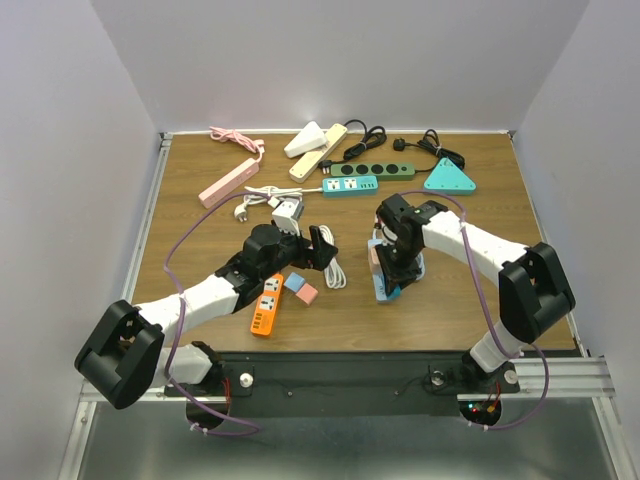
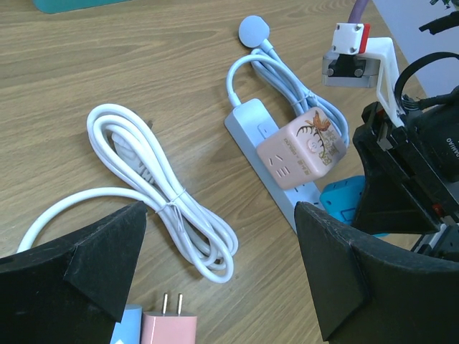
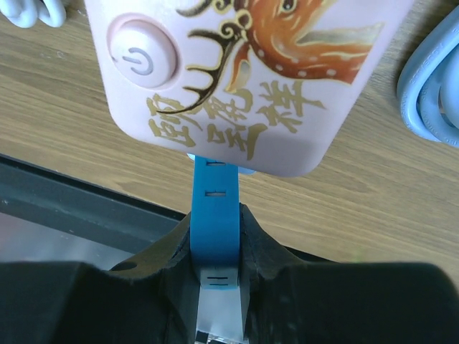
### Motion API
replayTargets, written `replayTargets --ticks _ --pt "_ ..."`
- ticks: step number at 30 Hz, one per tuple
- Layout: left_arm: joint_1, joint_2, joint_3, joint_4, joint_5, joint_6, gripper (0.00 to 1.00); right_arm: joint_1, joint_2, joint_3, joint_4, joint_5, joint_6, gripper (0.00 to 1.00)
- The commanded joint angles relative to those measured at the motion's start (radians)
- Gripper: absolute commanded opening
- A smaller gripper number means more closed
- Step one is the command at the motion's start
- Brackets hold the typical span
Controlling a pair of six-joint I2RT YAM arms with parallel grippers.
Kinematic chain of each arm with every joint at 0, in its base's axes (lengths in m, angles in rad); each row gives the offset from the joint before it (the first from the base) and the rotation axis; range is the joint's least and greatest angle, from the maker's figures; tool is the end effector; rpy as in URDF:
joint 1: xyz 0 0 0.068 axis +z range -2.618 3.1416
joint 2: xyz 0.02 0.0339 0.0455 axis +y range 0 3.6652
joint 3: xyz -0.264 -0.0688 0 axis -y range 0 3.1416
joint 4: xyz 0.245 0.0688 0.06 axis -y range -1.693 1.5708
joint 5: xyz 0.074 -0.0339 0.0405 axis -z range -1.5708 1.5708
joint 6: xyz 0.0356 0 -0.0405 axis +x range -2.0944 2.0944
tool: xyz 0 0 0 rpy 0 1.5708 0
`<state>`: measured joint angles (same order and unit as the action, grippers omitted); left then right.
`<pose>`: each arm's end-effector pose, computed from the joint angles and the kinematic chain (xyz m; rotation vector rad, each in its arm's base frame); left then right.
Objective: Insert the plug
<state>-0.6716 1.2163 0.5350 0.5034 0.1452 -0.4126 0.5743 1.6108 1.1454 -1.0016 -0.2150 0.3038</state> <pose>0.2034 -0.1683 0.2341 0.3476 1.8051 -0.9060 0.2374 0.1627 0.2128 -0.4376 3.0862 0.3733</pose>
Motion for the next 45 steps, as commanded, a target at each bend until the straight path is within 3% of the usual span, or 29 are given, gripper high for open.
replayTargets --ticks 1,13,23,45 --pt "0.004 -0.024 0.037 0.015 -0.01 0.023 0.95 0.013 0.003 0.042 0.023 0.032 0.003 0.0" --pt "0.006 -0.055 0.02 0.009 -0.015 0.024 0.95 0.022 0.014 0.059 0.026 0.103 0.023 0.01" --pt "0.006 -0.055 0.019 0.006 -0.016 0.023 0.95 0.039 0.015 0.063 0.023 0.071 0.034 0.0" --pt "0.006 -0.061 0.011 0.004 -0.012 0.015 0.95 0.058 0.018 0.169 -0.094 0.141 0.047 0.0"
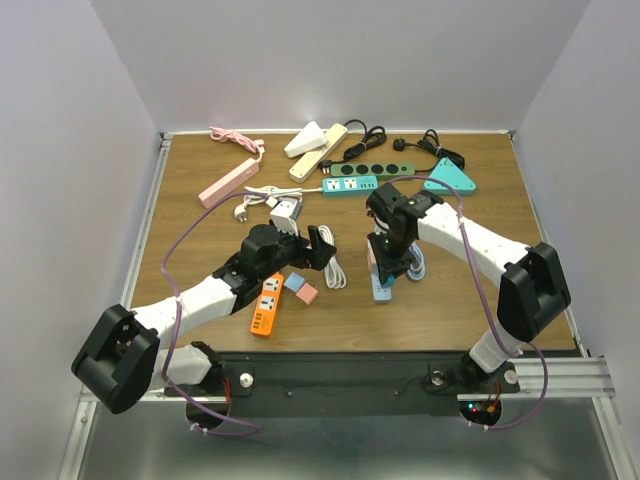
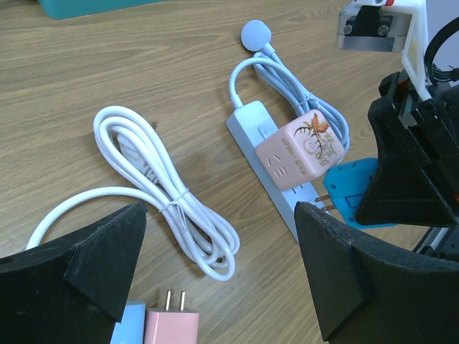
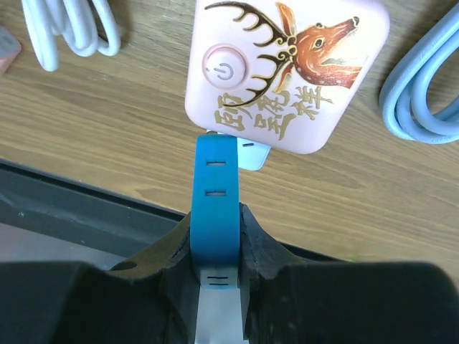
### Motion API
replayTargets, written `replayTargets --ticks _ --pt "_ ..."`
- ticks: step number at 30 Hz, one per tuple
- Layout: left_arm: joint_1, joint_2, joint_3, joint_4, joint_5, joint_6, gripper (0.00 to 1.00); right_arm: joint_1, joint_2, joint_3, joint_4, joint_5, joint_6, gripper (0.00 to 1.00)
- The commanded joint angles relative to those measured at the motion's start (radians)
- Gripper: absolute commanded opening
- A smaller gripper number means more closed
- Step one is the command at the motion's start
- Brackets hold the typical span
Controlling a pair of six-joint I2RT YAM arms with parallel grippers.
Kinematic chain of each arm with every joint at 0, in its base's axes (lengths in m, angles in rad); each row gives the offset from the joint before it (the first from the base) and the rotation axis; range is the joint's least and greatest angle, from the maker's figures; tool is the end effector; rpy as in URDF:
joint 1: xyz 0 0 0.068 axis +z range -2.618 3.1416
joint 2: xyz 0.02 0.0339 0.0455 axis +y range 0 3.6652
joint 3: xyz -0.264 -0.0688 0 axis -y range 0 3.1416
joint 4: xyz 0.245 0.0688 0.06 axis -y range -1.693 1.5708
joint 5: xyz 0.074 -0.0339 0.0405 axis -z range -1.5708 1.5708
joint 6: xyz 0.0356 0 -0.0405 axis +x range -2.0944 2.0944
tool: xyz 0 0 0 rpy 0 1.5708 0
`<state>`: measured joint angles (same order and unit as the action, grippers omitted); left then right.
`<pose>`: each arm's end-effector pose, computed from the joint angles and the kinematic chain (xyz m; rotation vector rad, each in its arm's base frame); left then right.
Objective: Insert the plug
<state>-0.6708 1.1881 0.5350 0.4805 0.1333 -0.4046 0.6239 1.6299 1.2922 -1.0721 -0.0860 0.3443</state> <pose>0.2008 -0.1654 0.2384 0.3440 1.7971 -0.8914 0.2451 0.1802 0.2444 -0.4327 2.9995 0.2292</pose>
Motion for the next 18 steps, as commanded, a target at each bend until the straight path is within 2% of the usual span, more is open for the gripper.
replayTargets --ticks 1,18 --pt "0.005 -0.033 0.01 0.027 0.0 0.007 0.95 0.008 -0.002 0.015 -0.023 0.009 0.007 0.01" --pt "0.005 -0.03 0.011 0.032 0.003 0.009 0.95 0.037 -0.028 -0.08 0.015 -0.031 0.051 0.0"
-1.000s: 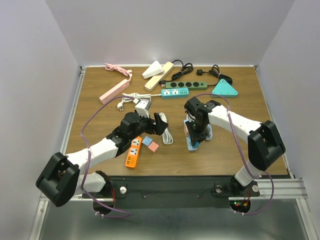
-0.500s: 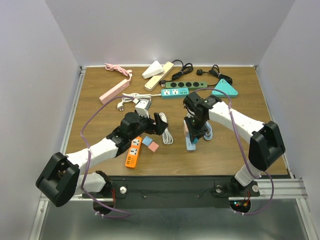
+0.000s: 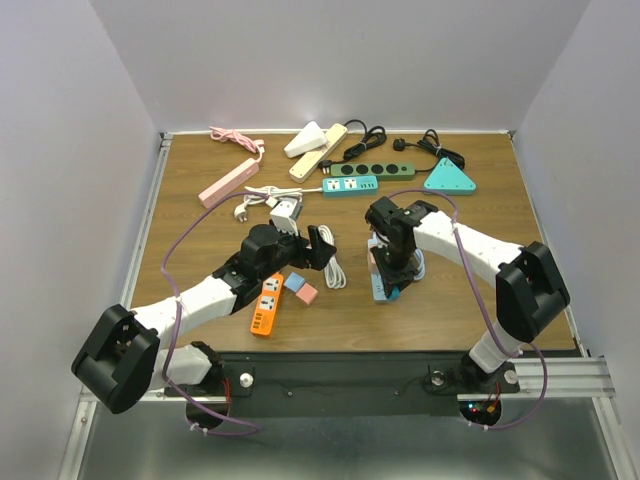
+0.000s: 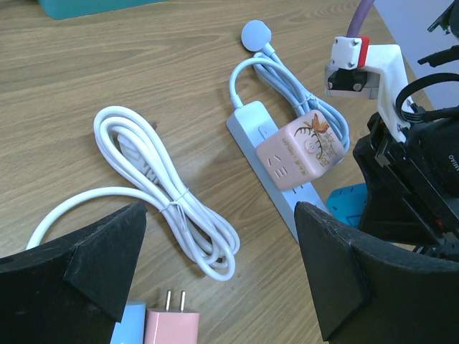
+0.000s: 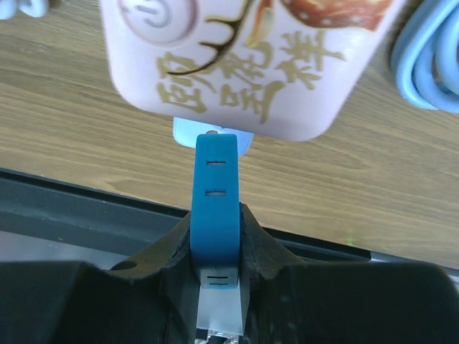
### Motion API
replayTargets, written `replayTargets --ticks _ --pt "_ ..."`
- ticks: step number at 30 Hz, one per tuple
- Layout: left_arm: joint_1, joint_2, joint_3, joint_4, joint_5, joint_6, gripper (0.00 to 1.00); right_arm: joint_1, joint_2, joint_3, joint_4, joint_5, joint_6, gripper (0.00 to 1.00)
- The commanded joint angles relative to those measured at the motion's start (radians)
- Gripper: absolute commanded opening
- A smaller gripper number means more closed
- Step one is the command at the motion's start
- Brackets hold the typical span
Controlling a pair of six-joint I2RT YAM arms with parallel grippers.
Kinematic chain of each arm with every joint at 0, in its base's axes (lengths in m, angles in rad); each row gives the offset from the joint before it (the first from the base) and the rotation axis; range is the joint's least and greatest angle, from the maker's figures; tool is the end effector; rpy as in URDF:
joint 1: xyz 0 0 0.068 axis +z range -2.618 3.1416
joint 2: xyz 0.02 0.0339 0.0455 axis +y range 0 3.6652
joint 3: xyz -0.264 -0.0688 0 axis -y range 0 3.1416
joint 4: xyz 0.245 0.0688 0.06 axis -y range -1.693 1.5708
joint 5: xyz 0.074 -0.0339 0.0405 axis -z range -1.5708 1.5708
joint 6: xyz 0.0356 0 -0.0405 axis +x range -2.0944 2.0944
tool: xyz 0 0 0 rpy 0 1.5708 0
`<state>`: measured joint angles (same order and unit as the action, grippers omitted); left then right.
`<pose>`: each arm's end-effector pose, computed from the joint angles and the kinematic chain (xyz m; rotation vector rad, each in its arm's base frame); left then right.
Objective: Insert the plug
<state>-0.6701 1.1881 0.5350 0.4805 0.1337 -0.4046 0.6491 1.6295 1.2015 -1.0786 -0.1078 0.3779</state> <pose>0.2009 -0.1653 0.2384 0.3437 1.7971 -0.8912 0.2290 0.1785 0.2208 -0.4288 3.1030 0.1966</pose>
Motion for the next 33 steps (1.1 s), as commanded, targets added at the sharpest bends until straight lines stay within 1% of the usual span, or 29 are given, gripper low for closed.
replayTargets --ticks 1,11,33 --pt "0.006 -0.028 0.011 0.032 0.003 0.009 0.95 0.012 -0.025 0.012 0.023 -0.004 0.018 0.0" --pt "0.006 -0.039 0.005 0.032 0.004 0.009 0.95 0.012 -0.01 0.017 0.052 0.025 0.019 0.0" --pt "0.006 -0.05 0.005 0.024 0.001 0.009 0.95 0.011 0.02 0.023 0.075 0.036 0.013 0.0"
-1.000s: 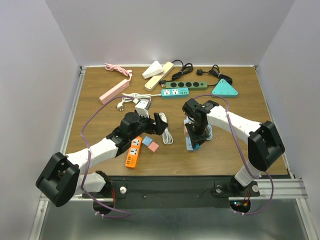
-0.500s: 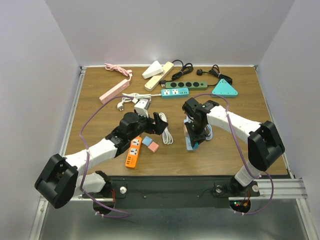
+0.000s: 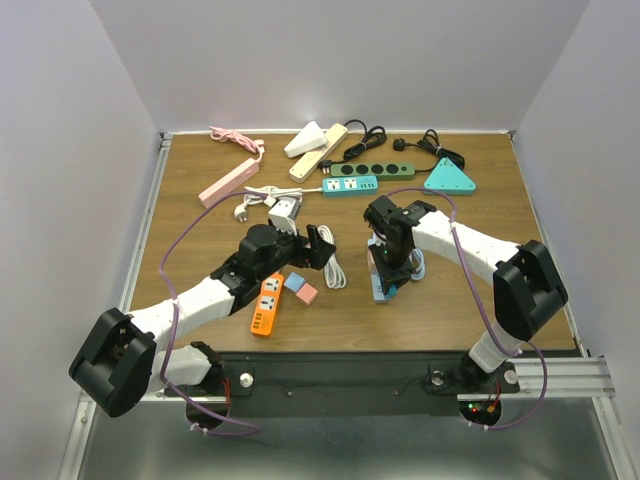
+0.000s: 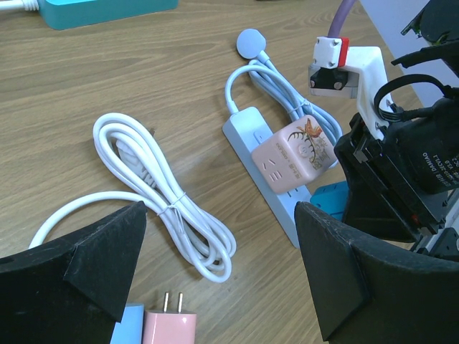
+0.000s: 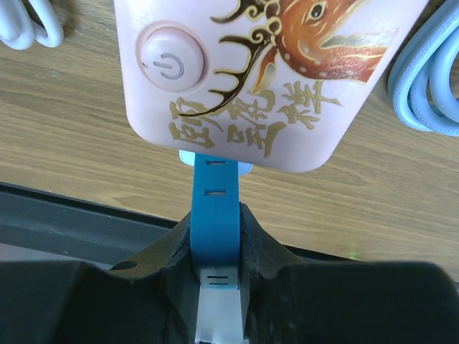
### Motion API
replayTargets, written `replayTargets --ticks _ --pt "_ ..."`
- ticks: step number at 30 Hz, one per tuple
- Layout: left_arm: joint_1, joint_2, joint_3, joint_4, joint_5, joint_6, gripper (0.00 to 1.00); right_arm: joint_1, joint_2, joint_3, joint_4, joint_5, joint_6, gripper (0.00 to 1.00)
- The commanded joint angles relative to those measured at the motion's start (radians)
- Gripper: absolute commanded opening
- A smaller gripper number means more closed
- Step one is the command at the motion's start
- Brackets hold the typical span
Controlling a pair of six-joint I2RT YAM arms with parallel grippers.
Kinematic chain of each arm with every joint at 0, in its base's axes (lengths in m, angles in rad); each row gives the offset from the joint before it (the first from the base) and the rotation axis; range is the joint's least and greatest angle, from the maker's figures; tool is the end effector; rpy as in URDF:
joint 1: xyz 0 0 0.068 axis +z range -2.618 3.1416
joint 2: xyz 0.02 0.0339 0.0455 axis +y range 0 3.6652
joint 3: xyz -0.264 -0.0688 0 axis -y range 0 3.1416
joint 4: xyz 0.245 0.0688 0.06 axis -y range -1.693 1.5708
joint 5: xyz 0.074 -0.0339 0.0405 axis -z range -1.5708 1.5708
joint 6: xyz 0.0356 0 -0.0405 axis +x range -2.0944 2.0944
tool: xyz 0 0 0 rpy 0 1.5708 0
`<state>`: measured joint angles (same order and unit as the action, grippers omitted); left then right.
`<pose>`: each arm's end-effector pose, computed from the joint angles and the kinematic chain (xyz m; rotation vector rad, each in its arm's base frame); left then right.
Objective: Insert the plug
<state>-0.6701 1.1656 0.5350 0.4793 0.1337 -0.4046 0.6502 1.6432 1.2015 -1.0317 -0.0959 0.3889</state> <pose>0.1987 -0.1635 0.2437 0.3418 1.7751 -0.8974 0.2342 0.1824 0.2174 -0.4108 3.0707 0.2040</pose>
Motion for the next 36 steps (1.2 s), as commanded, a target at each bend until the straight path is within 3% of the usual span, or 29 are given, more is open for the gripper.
replayTargets --ticks 1,36 --pt "0.006 -0.029 0.006 0.025 0.001 0.009 0.95 0.009 0.009 0.024 0.028 0.024 0.002 0.0" --pt "0.004 -0.038 0.006 0.021 0.006 0.021 0.95 0.011 0.043 0.038 0.022 0.085 0.033 0.0"
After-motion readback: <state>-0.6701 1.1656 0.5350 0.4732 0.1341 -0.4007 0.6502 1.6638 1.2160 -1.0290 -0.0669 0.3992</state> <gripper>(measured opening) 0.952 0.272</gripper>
